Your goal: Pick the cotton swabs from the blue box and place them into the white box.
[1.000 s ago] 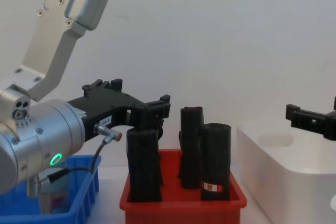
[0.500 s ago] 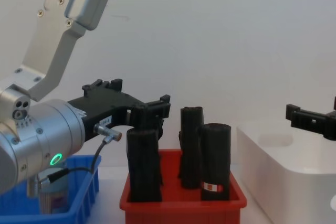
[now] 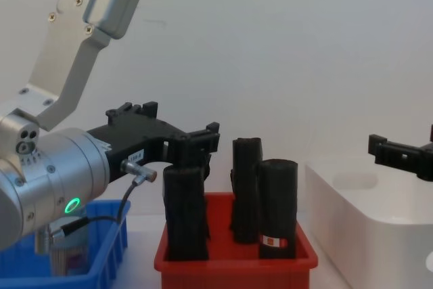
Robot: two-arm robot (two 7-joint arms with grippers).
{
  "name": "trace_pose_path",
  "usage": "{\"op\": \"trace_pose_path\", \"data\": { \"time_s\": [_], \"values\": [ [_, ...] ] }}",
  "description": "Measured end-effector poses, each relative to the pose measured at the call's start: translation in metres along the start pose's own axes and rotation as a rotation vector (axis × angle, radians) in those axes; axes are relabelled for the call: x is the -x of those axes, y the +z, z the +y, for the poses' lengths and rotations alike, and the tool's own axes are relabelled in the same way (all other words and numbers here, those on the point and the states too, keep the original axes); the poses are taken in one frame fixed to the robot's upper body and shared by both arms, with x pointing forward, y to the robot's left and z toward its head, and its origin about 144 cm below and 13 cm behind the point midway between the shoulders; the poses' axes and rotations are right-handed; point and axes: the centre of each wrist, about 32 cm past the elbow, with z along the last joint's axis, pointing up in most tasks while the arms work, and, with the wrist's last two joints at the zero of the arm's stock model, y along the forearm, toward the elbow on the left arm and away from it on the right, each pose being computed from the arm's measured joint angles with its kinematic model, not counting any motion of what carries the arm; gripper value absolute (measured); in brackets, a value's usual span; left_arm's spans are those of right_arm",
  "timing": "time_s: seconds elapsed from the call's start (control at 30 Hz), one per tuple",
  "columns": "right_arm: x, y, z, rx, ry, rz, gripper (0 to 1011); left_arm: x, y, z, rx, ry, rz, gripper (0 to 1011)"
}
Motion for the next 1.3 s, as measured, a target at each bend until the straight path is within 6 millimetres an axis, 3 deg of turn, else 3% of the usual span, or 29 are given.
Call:
{"op": "trace_pose_path", "data": {
  "time_s": [0.87, 1.3],
  "values": [
    [-0.012, 0.017, 0.015, 0.021, 0.205, 0.006, 1002, 0.0, 0.0, 0.0, 0.0, 0.0, 0.0, 1000],
    [-0.02, 0.031, 0.04, 0.087, 0.371, -0.024, 1002, 0.0, 0.0, 0.0, 0.0, 0.0, 0.0, 1000]
  ]
}}
